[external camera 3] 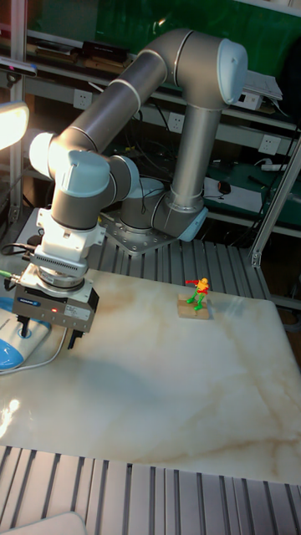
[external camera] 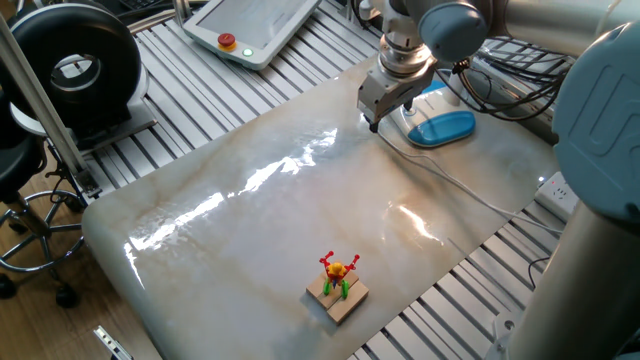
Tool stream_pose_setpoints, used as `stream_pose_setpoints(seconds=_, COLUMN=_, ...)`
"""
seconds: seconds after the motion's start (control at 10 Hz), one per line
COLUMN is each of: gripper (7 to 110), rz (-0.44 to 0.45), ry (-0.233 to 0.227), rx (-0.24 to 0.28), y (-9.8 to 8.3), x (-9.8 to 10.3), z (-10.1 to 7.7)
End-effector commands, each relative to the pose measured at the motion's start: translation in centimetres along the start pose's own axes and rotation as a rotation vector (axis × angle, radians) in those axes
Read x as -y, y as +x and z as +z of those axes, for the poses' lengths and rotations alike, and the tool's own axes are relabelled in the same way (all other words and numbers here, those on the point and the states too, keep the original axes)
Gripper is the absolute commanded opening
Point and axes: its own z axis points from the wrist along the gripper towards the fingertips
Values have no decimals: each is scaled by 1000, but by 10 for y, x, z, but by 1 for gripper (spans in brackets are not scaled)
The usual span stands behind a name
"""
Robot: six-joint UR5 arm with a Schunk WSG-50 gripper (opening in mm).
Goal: Turn off the desk lamp by pressing the button
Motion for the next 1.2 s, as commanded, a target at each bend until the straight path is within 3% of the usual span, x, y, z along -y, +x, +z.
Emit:
stream_pose_setpoints(seconds=0.0, gripper=88, rz=5, ry=-9, rx=5, y=0, x=-1, z=2)
stream_pose_setpoints(seconds=1.1, gripper=88, rz=-3, ry=-4, rx=15, y=0, x=-2, z=8)
